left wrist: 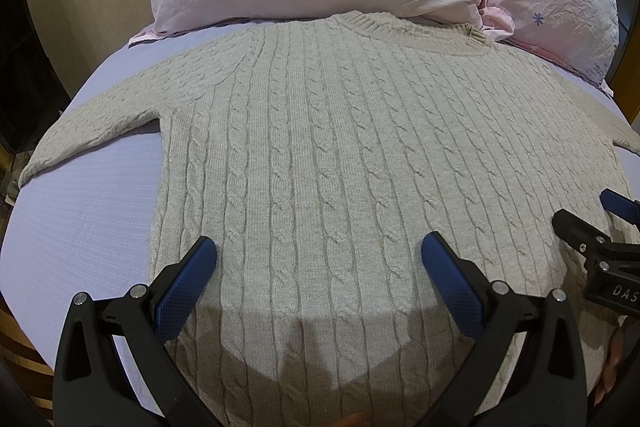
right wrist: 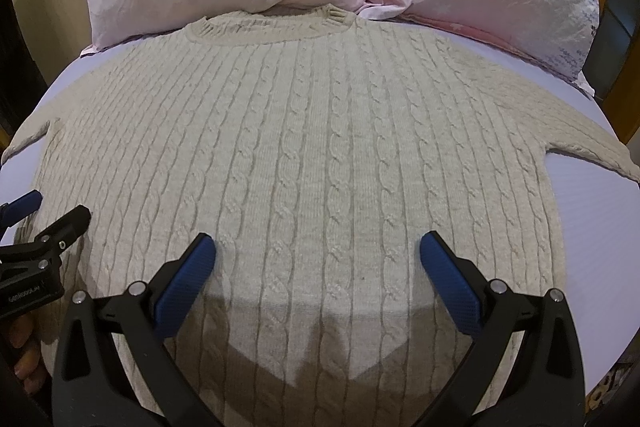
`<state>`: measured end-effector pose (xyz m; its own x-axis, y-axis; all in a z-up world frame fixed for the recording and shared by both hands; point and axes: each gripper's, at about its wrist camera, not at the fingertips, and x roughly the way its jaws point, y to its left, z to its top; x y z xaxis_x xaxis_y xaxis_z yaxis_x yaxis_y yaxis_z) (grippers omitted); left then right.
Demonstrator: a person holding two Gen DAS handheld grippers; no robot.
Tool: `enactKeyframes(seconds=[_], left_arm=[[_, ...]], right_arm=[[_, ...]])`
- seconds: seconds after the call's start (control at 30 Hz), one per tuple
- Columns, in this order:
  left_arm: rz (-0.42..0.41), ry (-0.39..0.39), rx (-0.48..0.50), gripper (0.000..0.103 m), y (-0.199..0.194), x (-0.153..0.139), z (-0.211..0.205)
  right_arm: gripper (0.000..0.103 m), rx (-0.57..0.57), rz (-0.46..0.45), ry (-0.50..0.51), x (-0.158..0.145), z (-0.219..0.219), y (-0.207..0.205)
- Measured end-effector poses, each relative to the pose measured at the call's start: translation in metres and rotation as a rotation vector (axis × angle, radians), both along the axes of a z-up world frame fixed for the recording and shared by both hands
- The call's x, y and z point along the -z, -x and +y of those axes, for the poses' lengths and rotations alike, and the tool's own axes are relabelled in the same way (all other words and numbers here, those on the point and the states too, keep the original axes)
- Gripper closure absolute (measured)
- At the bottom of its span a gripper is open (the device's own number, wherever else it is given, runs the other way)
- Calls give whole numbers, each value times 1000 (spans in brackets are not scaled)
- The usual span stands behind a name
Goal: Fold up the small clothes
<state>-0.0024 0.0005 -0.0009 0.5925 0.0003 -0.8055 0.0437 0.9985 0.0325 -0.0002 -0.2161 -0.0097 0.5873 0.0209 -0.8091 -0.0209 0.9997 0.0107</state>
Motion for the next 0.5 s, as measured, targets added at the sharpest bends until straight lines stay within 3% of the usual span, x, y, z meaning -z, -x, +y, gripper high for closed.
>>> enactKeyframes(seconds=[0.1, 0.2, 0.3, 0.37, 0.4, 0.5], left_arm=[[-5, 0, -1, 1, -1, 0, 2], [-3, 6, 9, 1, 0, -1, 2], [-8, 40, 14, 1, 0, -4, 6], [-45, 123, 15, 1, 2, -10, 16], [-77, 164, 13, 1, 3, -14, 22], [-164, 216, -16, 1, 5, -25, 38]], right_arm=[[2, -59, 38, -20, -3, -4, -2], [2, -3, -35, -187, -24, -54, 1], [2, 239, -144, -257, -41, -144, 2], [4, 413, -171, -333, -40, -209, 0], [13, 539, -171, -369, -36, -251, 0], [34, 774, -143, -415, -22, -331, -4]])
